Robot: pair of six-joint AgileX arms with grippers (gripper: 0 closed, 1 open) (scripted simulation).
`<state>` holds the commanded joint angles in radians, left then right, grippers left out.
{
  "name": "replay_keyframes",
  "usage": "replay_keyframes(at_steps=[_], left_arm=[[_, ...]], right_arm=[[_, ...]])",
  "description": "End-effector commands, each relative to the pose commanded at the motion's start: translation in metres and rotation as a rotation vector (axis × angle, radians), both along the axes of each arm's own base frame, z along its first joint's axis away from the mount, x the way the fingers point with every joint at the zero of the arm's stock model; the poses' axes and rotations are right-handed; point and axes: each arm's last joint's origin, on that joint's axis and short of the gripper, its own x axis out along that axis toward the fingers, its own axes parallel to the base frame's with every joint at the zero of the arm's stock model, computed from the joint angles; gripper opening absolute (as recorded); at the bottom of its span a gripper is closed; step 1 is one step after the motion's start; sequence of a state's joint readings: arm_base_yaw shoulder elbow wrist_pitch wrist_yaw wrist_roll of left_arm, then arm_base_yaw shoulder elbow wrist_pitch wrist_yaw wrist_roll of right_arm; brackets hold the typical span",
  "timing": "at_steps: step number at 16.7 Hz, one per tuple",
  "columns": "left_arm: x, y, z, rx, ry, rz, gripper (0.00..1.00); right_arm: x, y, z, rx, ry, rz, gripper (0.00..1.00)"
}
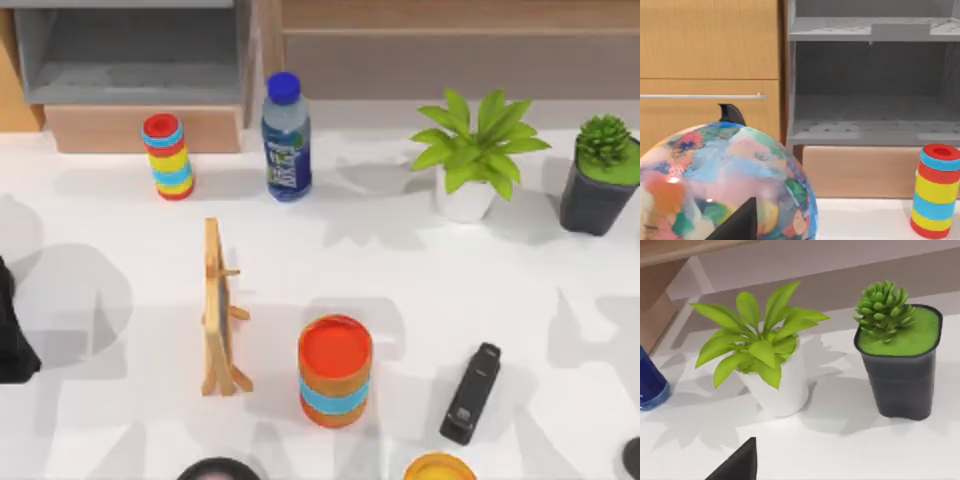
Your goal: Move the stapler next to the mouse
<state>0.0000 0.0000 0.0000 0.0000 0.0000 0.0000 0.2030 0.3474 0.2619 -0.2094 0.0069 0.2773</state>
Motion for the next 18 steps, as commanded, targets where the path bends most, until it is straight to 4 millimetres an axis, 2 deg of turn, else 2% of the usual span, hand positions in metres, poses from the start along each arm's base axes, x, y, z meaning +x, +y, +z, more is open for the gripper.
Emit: replay_keyframes(at_steps=[4,7,10,13,16,18], left_arm=[[0.000,0.000,0.000,0.000,0.000,0.000,1.00],[0.000,0.000,0.000,0.000,0.000,0.000,1.00],[0.000,0.000,0.000,0.000,0.000,0.000,1.00],[0.000,0.000,0.000,0.000,0.000,0.000,1.00],[0.000,0.000,0.000,0.000,0.000,0.000,1.00],[0.000,0.000,0.000,0.000,0.000,0.000,1.00]], right_arm=[[0.028,0.031,0.024,0.124,0.344,0.053,1.00],[0.057,0.065,0.029,0.158,0.635,0.024,1.00],[0.087,0.105,0.018,0.139,0.905,-0.065,1.00],[0.110,0.140,-0.004,0.084,1.112,-0.185,1.00],[0.124,0.164,-0.023,0.032,1.232,-0.286,1.00],[0.128,0.171,-0.030,0.012,1.272,-0.327,1.00]])
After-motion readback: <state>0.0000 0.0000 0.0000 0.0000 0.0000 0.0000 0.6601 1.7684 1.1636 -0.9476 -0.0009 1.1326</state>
